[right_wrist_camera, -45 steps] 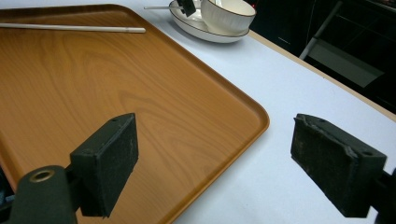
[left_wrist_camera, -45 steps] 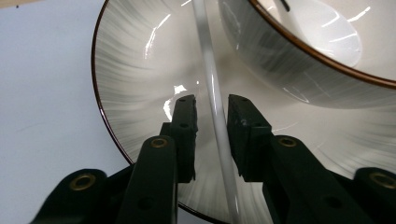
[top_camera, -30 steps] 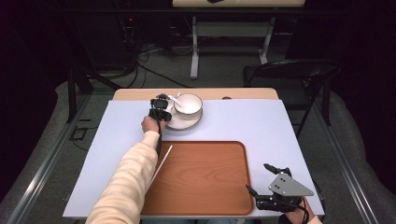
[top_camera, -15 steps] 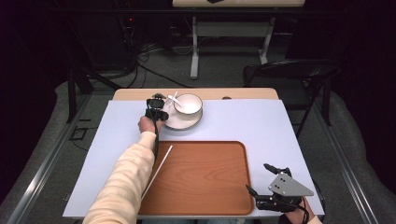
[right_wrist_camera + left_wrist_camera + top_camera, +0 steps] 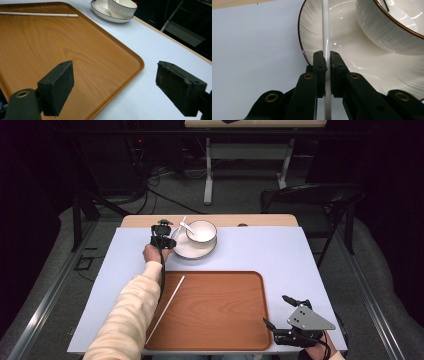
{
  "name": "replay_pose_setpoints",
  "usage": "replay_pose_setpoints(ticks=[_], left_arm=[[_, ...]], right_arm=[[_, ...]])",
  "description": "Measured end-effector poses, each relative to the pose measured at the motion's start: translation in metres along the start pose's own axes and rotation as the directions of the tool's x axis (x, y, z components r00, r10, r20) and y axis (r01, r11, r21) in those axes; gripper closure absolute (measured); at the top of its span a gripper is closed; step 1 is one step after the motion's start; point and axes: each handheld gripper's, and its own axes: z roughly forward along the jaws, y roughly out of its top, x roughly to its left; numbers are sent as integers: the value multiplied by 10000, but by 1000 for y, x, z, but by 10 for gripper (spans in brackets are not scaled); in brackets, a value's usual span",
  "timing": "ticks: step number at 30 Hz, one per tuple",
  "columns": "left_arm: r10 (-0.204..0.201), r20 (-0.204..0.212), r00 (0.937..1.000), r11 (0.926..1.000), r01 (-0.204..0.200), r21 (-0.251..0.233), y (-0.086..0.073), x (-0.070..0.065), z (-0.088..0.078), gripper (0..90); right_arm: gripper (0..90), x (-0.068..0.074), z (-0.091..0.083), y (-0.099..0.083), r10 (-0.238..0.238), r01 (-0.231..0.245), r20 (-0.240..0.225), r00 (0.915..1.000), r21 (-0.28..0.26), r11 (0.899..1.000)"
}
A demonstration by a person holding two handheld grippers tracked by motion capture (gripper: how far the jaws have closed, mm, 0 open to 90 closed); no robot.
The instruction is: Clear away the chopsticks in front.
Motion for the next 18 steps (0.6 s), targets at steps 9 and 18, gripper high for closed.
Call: replay_pose_setpoints(ticks=[9,18], left_arm=[[-84,-33,10000,9998,83,-196,-7,8,-15,847],[-300,-37,9995,9985,298,-451,-20,18,-32,847]], right_arm=[[143,0,0,0,-5,5,3,10000,5,10000],[143,0,0,0,11,-11,3,10000,5,10000]])
